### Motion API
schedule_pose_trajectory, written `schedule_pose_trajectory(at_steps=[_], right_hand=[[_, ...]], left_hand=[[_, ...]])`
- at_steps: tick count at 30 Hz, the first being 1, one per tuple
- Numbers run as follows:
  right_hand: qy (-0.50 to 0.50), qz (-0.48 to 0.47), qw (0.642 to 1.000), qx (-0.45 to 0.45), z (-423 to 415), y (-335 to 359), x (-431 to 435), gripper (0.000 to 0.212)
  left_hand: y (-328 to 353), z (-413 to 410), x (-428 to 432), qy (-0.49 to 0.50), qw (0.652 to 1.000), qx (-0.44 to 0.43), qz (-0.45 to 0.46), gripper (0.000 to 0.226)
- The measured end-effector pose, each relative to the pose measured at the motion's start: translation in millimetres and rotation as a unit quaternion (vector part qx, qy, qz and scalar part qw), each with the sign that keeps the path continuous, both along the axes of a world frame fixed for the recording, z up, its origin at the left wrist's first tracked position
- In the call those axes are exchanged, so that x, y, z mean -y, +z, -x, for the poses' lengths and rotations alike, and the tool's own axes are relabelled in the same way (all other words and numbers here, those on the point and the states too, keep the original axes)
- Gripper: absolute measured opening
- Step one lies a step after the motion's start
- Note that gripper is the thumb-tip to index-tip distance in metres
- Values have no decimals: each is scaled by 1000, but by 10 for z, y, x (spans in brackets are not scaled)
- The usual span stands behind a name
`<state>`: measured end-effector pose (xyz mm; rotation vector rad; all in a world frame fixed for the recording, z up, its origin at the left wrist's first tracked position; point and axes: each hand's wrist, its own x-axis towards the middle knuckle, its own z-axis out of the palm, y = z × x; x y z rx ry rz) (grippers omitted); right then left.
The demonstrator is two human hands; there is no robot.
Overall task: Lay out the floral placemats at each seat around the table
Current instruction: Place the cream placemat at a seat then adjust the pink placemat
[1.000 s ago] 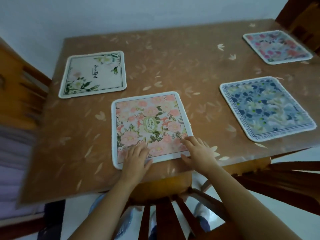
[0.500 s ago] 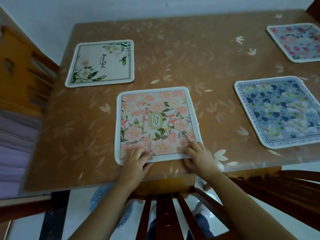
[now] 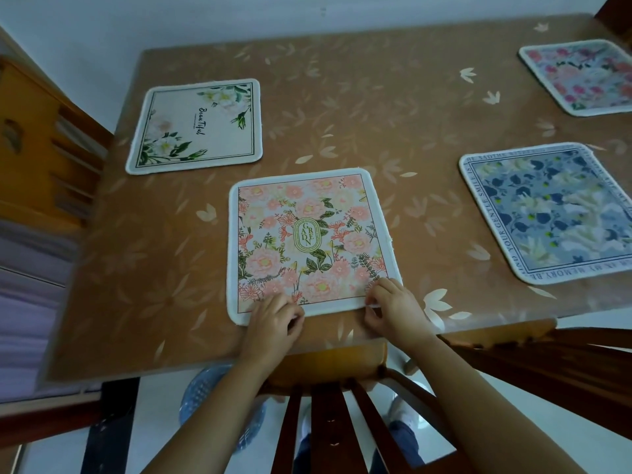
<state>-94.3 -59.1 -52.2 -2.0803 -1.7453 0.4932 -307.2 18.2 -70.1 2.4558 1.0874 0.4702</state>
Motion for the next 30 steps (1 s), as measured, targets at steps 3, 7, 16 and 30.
schedule_pose_trajectory(at_steps=[3, 7, 16, 30], right_hand=[[-11, -8, 1000, 10, -38, 5, 36, 9], [-24, -7, 999, 28, -188, 5, 97, 10], [-18, 18, 998, 57, -342, 29, 71, 5], [-38, 31, 998, 48, -366, 41, 65, 5]], left_hand=[[15, -63, -14, -19, 1000, -3, 1, 14], [57, -264, -60, -41, 999, -5, 2, 13], [92, -383, -71, -28, 999, -44, -2, 14], [130, -391, -92, -36, 999, -39, 0, 17]])
